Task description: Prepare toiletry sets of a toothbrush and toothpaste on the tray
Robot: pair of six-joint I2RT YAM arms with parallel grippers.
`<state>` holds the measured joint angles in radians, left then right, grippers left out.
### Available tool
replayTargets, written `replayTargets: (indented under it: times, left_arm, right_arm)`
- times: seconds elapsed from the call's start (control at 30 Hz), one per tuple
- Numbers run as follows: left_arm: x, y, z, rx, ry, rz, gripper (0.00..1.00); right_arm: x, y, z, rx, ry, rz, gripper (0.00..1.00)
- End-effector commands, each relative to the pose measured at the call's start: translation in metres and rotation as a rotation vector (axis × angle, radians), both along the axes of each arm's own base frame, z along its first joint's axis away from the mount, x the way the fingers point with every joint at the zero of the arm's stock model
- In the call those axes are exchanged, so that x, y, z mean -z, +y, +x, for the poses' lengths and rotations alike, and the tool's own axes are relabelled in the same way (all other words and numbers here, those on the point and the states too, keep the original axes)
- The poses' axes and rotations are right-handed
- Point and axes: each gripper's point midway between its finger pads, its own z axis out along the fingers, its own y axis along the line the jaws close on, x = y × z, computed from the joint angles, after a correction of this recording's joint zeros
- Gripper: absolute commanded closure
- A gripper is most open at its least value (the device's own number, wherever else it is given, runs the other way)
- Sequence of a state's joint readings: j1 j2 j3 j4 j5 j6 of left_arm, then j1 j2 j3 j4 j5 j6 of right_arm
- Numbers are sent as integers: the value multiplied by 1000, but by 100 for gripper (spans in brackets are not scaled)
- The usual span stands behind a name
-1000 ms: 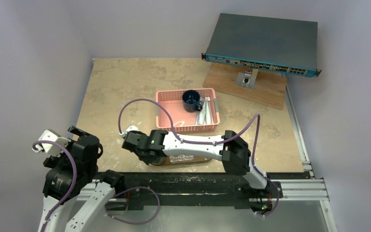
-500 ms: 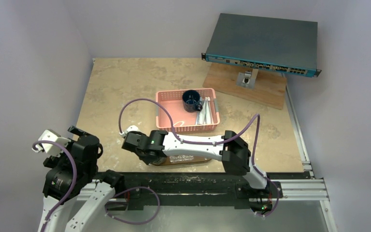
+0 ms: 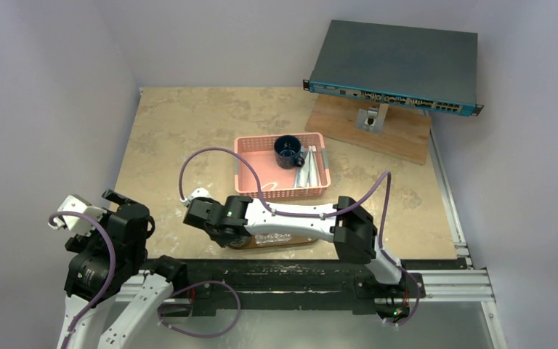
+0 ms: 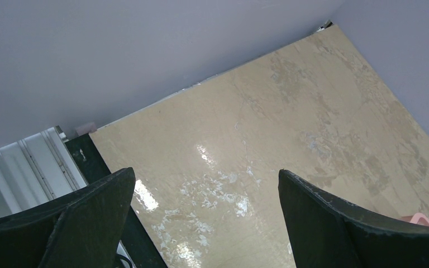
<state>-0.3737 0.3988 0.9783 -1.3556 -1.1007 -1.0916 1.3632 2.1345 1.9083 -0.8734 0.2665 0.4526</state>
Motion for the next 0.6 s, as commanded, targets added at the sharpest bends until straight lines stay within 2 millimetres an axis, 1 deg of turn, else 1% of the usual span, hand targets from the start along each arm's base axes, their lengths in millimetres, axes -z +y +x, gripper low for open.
replayTargets:
  times: [0.0,0.07,0.2,0.37,0.57]
  left_arm:
    - [-10,2,0,-17,-37,-4,0]
    - [-9,2,0,-15,-34,-3,0]
    - [-10,2,0,-15,-35,-3,0]
    - [-9,2,0,-13,-33,-2,0]
    - [-9,0,2,-1,-29,-1,0]
  right_arm:
    - [-21,-1,2,9,-25,36,76]
    - [-24,0,2,9,-27,42,69]
    - [-38,1,4,21,-43,70,60]
    - [-62,-1,5,36,-55,138,57]
    - [-92,-13,16,70,-110,185,54]
